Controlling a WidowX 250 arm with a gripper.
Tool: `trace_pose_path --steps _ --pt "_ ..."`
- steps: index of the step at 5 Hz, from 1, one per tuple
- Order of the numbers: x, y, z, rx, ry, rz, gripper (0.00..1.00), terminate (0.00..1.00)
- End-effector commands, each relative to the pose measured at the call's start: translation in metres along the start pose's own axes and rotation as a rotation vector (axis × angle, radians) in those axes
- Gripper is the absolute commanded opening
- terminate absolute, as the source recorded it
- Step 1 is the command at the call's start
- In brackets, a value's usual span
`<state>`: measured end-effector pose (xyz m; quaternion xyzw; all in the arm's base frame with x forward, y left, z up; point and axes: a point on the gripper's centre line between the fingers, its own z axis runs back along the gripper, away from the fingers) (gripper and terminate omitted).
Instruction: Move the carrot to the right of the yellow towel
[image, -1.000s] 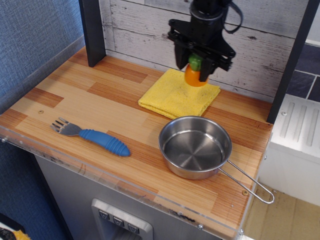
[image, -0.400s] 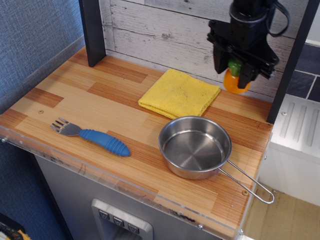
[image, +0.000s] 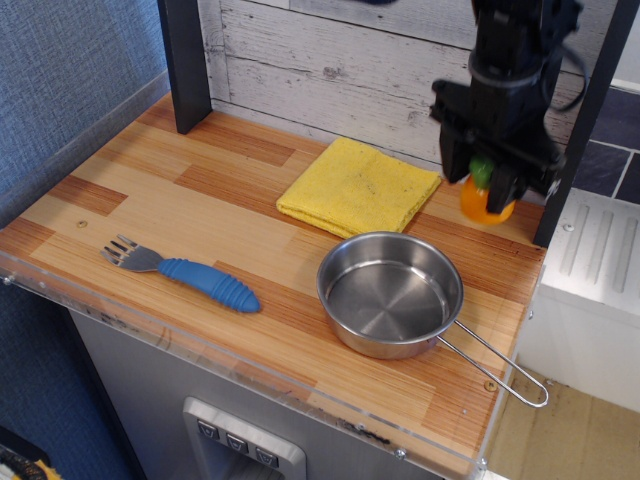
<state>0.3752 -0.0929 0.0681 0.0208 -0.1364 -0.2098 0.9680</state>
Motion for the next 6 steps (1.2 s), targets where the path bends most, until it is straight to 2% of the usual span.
trace_pose_path --steps 1,3,4,5,6 --pt "-0.003 0.006 -0.001 0.047 0.005 -0.038 0.0 0.0" --pt "-0.005 0.001 -0.017 0.002 0.031 -0.062 0.0 0.0" --pt "-0.004 0.001 -0.02 -0.13 0.028 -0.043 1.0 0.0" --pt "-0.005 0.0 -0.019 -0.071 0.049 -0.035 1.0 0.0" --pt "-0.006 0.001 -0.015 -0.051 0.051 -0.029 1.0 0.0"
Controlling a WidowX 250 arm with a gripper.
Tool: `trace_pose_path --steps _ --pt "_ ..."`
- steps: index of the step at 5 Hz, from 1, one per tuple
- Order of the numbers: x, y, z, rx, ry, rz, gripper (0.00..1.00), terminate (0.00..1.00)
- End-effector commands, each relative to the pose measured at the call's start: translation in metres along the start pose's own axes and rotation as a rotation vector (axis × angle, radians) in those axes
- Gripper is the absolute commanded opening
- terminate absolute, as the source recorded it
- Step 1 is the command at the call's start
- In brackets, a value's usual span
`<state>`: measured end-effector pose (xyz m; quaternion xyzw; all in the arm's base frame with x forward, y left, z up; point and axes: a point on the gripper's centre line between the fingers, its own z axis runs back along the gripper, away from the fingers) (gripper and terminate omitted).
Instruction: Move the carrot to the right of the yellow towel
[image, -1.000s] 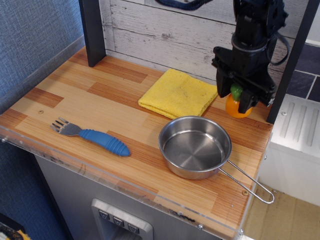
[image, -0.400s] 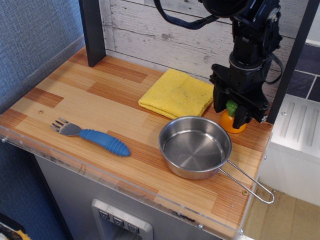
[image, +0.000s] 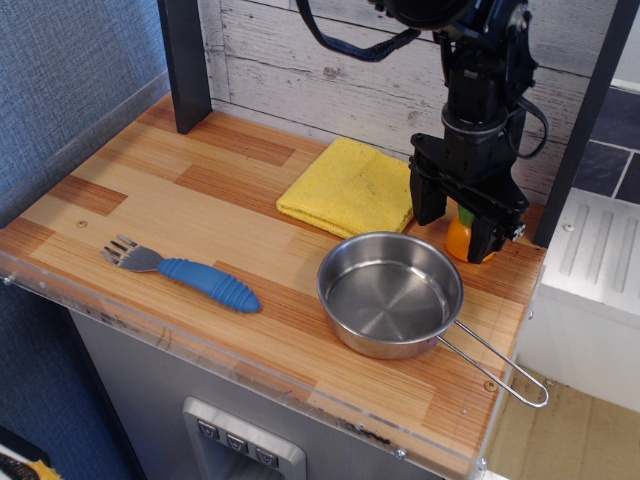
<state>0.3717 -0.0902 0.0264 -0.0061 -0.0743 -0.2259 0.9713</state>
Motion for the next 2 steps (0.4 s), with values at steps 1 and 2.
trace_pose_path --steps 1,2 --pt "0.005 0.0012 0.0269 0.049 -0.054 0.0 1.0 0.0" --pt "0.0056 0.0017 0.0346 0.048 -0.064 0.0 1.0 0.0"
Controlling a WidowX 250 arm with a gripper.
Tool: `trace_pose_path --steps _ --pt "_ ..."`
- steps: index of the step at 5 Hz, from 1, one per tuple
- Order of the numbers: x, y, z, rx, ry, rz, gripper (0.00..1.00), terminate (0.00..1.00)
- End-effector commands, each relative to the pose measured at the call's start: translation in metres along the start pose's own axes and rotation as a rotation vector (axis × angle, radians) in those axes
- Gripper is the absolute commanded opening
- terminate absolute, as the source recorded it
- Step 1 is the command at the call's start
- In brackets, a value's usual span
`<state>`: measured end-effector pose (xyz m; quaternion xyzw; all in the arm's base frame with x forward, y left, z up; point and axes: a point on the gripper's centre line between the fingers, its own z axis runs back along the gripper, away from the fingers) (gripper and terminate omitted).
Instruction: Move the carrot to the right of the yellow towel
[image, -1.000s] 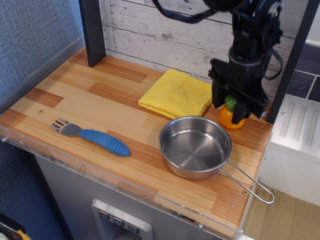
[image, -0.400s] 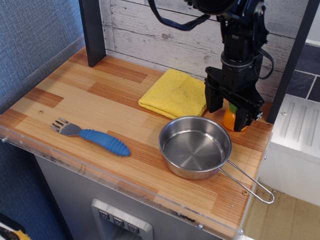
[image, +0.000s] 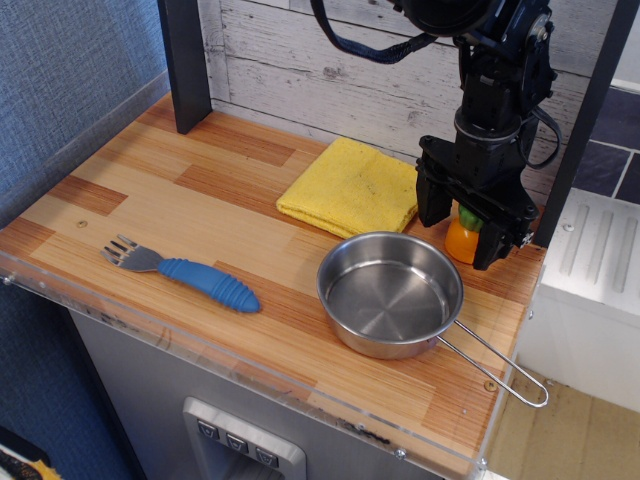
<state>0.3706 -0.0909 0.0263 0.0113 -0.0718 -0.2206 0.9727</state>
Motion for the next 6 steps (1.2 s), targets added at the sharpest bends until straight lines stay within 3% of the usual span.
trace_pose_path --steps 1,4,6 --pt "0.011 0.007 0.055 0.037 -0.128 -0.007 1.0 0.0" --pt "0.007 0.004 0.129 0.113 -0.261 0.007 1.0 0.0" --pt "0.007 0.004 0.129 0.113 -0.261 0.007 1.0 0.0"
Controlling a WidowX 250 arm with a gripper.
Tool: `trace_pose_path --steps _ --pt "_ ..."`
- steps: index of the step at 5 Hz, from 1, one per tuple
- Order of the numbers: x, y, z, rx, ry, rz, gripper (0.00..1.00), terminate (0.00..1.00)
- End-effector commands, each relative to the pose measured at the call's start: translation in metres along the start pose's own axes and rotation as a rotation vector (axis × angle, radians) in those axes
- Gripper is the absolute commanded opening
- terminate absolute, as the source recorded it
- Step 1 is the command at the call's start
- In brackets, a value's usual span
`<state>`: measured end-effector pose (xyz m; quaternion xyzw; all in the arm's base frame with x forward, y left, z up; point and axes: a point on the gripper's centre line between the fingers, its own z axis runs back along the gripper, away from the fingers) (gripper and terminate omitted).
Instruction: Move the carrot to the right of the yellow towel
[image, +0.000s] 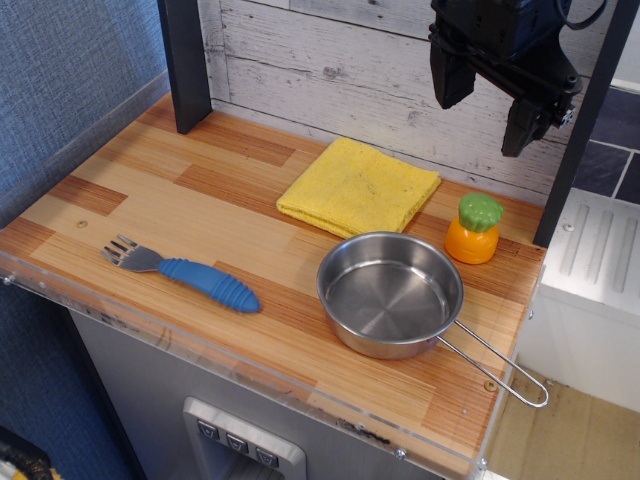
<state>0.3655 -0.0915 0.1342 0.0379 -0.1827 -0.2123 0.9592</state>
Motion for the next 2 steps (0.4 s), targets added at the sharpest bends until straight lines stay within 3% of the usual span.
trace_pose_path --steps 1,2 --pt "0.0013 0.0035 0.0212 0.011 -0.055 0.0 1.0 0.0" --pt "0.0013 0.0035 0.0212 0.011 -0.055 0.0 1.0 1.0"
